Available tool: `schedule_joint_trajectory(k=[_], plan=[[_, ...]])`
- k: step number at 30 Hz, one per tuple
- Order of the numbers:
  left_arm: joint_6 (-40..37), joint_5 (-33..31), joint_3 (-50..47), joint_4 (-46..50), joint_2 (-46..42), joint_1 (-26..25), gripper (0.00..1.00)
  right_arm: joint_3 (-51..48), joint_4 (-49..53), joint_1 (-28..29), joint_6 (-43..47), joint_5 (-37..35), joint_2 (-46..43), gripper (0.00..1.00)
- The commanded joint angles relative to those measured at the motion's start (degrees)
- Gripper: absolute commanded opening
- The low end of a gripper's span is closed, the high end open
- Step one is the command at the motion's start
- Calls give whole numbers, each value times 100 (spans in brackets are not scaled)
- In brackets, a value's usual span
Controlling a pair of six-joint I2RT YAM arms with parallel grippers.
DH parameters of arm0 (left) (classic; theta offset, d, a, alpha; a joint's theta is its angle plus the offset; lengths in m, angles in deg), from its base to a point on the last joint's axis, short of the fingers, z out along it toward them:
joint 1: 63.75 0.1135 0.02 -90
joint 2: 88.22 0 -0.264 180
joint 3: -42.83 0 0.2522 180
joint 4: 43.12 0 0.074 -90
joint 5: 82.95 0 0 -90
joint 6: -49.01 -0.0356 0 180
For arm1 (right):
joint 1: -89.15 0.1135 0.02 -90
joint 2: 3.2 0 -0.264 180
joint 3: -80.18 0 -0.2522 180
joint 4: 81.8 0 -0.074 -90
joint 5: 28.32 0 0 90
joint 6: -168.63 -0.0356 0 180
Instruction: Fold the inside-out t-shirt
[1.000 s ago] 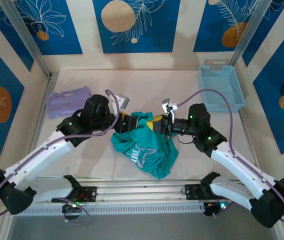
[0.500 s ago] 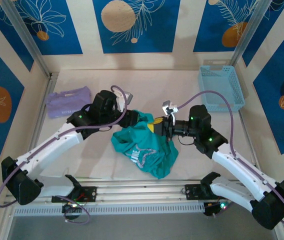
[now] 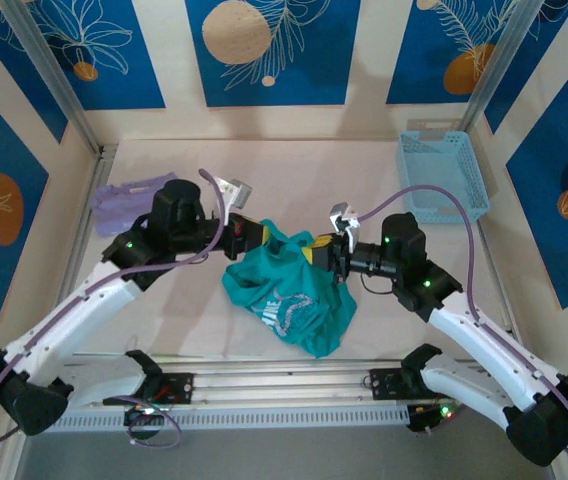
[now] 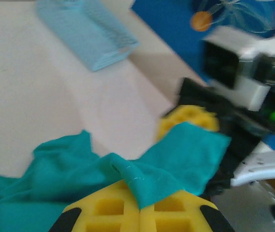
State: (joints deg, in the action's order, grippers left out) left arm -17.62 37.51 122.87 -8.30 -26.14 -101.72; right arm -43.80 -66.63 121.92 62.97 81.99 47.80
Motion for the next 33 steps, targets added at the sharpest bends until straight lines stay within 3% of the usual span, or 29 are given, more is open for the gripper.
schedule_joint_trajectory(k=[1, 5, 13, 16, 25, 33], plan=[[98, 1036, -159, -480, -131, 53, 0, 320, 186, -20, -274, -197, 173, 0], [-16, 1104, -202, -494, -194, 60, 0, 480, 450, -25, -309, -206, 406, 4], [-297, 615, 25, 98, 99, 82, 0, 676, 1566, 102, 978, -864, -99, 38], [-334, 575, 51, 140, 171, 85, 0, 773, 1802, 271, 1310, -1300, -329, 44], [-430, 522, 164, 356, 278, 88, 0, 1292, 2265, 1259, 2126, -2579, -323, 56], [-477, 527, 154, 418, 291, 85, 0, 1995, 2591, 1845, 2604, -3202, 362, 56]])
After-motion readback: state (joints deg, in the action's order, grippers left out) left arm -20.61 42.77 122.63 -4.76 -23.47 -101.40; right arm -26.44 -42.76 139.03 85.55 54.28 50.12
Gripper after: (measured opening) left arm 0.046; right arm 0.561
